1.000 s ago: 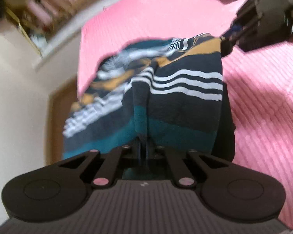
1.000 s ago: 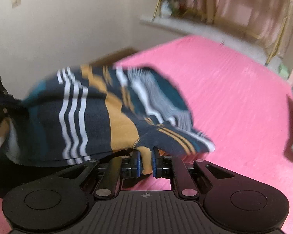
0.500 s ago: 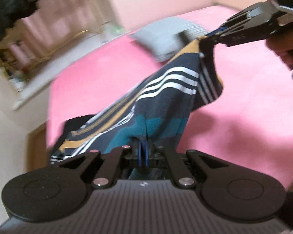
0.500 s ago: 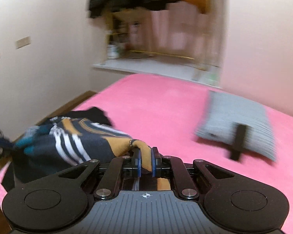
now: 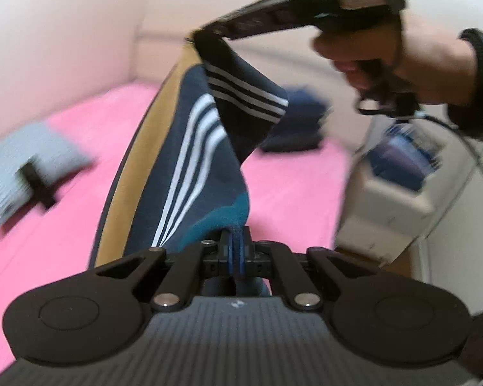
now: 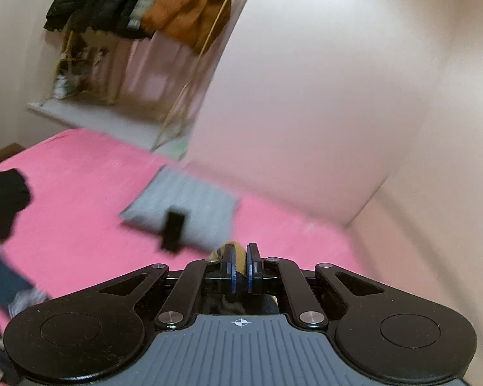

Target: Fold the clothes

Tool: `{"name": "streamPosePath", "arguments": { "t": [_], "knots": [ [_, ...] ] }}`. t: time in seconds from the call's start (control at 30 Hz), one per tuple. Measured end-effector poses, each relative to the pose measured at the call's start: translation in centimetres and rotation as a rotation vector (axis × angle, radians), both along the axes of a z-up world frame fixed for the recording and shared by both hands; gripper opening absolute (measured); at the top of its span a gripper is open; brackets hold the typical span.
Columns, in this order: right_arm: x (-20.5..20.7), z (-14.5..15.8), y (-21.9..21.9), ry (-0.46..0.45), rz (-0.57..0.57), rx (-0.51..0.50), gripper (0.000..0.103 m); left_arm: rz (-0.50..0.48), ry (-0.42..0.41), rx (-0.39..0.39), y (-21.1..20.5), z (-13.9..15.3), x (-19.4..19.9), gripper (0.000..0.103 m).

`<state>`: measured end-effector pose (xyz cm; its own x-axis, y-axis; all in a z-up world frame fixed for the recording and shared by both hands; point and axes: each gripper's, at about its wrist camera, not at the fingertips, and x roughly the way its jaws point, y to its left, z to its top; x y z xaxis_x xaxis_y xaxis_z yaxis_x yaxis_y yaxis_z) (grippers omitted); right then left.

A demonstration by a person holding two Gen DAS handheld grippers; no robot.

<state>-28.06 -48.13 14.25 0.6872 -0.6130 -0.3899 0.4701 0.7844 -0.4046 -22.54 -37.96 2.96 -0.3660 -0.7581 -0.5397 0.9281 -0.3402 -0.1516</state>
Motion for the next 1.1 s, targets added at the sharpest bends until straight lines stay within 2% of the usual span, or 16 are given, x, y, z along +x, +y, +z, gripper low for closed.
{"name": "streamPosePath", "arguments": {
  "t": [0.1, 0.2, 0.3, 0.37, 0.43, 0.5, 0.57, 0.6, 0.67, 0.77, 0.87, 0.9, 0.97, 1.03, 1.07, 1.1],
  "knots": [
    [0.8, 4.6, 2.4, -0.031, 0.067, -0.131, 0.002, 0.005, 0.069, -0.112, 0.9, 2.6, 0.4, 0.002],
    [4.8, 6.5, 6.8, -0.049, 0.218, -0.226, 0.0, 0.089, 0.115, -0.175, 3.6, 3.9, 2.7, 0.002],
    [10.8, 4.7, 11.8, -0.082, 0.409, -0.201, 0.0, 0.232, 0.132, -0.182, 7.9, 3.6, 5.6, 0.002],
    [15.6, 2.2, 15.3, -0.082, 0.538, -0.142, 0.0, 0.379, 0.135, -0.128, 10.9, 2.2, 7.6, 0.003],
    [19.9, -1.6, 18.7, -0.074, 0.635, -0.03, 0.0, 0.571, 0.14, 0.003, 13.7, -0.7, 10.2, 0.004],
    [23.4, -5.9, 21.2, -0.023, 0.669, 0.083, 0.0, 0.766, 0.13, 0.13, 17.1, -4.2, 12.9, 0.004],
    [24.5, -9.6, 23.4, 0.038, 0.662, 0.16, 0.049, 0.919, 0.112, 0.264, 20.4, -7.7, 15.3, 0.007],
    [24.1, -11.4, 23.8, 0.056, 0.65, 0.187, 0.089, 0.962, 0.115, 0.318, 21.7, -8.9, 16.2, 0.007],
    [21.8, -14.9, 24.3, 0.115, 0.613, 0.234, 0.092, 1.035, 0.131, 0.411, 24.2, -11.2, 17.6, 0.011],
    [17.7, -18.4, 22.4, 0.255, 0.507, 0.295, 0.092, 1.068, 0.135, 0.46, 25.5, -12.8, 18.5, 0.021],
    [11.6, -21.2, 18.6, 0.369, 0.355, 0.336, 0.092, 1.027, 0.118, 0.458, 23.2, -13.3, 18.0, 0.029],
    [9.6, -21.9, 17.3, 0.394, 0.303, 0.354, 0.092, 0.999, 0.11, 0.453, 21.6, -13.1, 18.4, 0.031],
    [6.5, -23.3, 13.9, 0.415, 0.195, 0.417, 0.092, 0.931, 0.09, 0.442, 17.9, -12.7, 19.3, 0.043],
    [4.6, -24.3, 10.5, 0.424, 0.121, 0.464, 0.092, 0.84, 0.06, 0.431, 13.6, -13.0, 18.3, 0.048],
    [4.0, -25.1, 8.9, 0.426, 0.104, 0.482, 0.092, 0.795, 0.042, 0.431, 11.2, -13.4, 18.0, 0.052],
    [5.2, -25.9, 6.7, 0.433, 0.098, 0.505, 0.092, 0.75, 0.023, 0.43, 8.7, -13.9, 17.8, 0.054]
  ]
}}
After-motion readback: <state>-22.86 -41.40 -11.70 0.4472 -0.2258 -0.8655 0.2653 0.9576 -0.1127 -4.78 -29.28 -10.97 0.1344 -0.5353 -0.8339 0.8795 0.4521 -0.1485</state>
